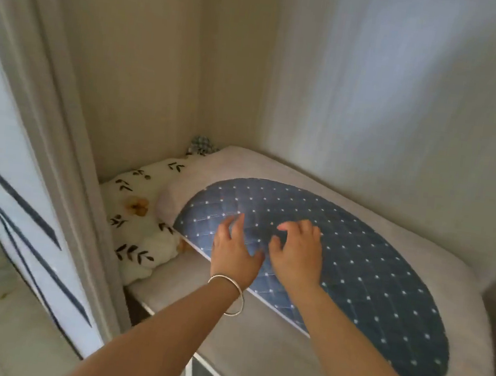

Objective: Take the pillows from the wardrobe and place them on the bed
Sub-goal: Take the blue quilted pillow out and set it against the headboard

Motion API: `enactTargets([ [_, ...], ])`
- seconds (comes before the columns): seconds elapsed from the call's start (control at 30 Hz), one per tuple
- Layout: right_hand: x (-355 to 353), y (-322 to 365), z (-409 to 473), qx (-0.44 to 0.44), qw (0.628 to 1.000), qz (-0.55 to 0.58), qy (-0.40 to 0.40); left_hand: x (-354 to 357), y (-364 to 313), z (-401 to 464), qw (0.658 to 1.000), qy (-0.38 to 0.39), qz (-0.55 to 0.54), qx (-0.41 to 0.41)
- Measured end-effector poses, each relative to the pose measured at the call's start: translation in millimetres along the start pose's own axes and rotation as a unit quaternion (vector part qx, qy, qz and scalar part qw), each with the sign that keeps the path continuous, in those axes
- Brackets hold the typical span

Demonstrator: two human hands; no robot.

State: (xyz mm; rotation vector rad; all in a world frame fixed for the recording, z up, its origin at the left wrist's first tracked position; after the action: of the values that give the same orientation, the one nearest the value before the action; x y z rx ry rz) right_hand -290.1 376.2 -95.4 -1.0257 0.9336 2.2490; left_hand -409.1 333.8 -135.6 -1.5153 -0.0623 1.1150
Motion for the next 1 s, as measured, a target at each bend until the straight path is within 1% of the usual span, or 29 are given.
enactTargets([
  [0.03,1,-18,-4,0.023,0.999,-0.019,0.015,16,4,1,0.999,0.012,0.013,-0.047],
  [0.1,3,-46,-8,0.057,0.996,-0.046,0.040,39,5,0,0.994,0.009,0.040,-0.106],
  [0.17,5,-65,-7,0.066,0.995,-0.056,0.043,56,2,1,0.987,-0.001,0.016,-0.157],
  [0.2,5,-72,-6,0.066,0.995,-0.060,0.040,62,1,1,0.979,0.001,-0.014,-0.202],
  [0.3,8,-88,-3,0.059,0.994,-0.080,0.038,80,-3,4,0.938,0.002,-0.089,-0.336],
  [0.4,15,-101,0,0.048,0.993,-0.096,0.042,93,-9,13,0.896,-0.005,-0.123,-0.427],
  [0.47,19,-108,5,0.037,0.992,-0.112,0.049,99,-3,21,0.856,-0.025,-0.164,-0.489],
  [0.53,22,-113,13,0.027,0.992,-0.114,0.051,98,6,27,0.822,-0.027,-0.191,-0.537],
  [0.6,24,-118,23,0.021,0.993,-0.108,0.047,96,12,32,0.804,-0.013,-0.204,-0.558],
  [0.67,25,-124,36,0.020,0.993,-0.106,0.049,96,19,35,0.795,-0.018,-0.222,-0.565],
  [0.73,25,-131,49,0.028,0.992,-0.105,0.056,97,26,38,0.793,-0.031,-0.237,-0.561],
  [0.83,19,-144,69,0.034,0.992,-0.103,0.057,102,37,34,0.794,-0.019,-0.237,-0.559],
  [0.93,13,-159,85,0.041,0.992,-0.103,0.061,108,46,23,0.793,-0.036,-0.260,-0.550],
  [0.97,13,-163,89,0.049,0.992,-0.098,0.063,113,47,18,0.780,-0.051,-0.285,-0.554],
  [1.0,15,-167,92,0.060,0.992,-0.090,0.068,117,46,12,0.757,-0.063,-0.322,-0.565],
])
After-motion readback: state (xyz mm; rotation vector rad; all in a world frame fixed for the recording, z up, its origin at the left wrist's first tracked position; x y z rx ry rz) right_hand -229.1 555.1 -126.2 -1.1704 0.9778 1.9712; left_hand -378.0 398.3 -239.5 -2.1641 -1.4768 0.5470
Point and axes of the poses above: each hand's wrist, its own z-axis towards the middle knuckle, its own x-axis out of the palm, y = z × x, the point moved 5 cm from there along z, towards the middle knuckle, and after that the axes turned 15 degrees about -x, right-handed, at the moved point
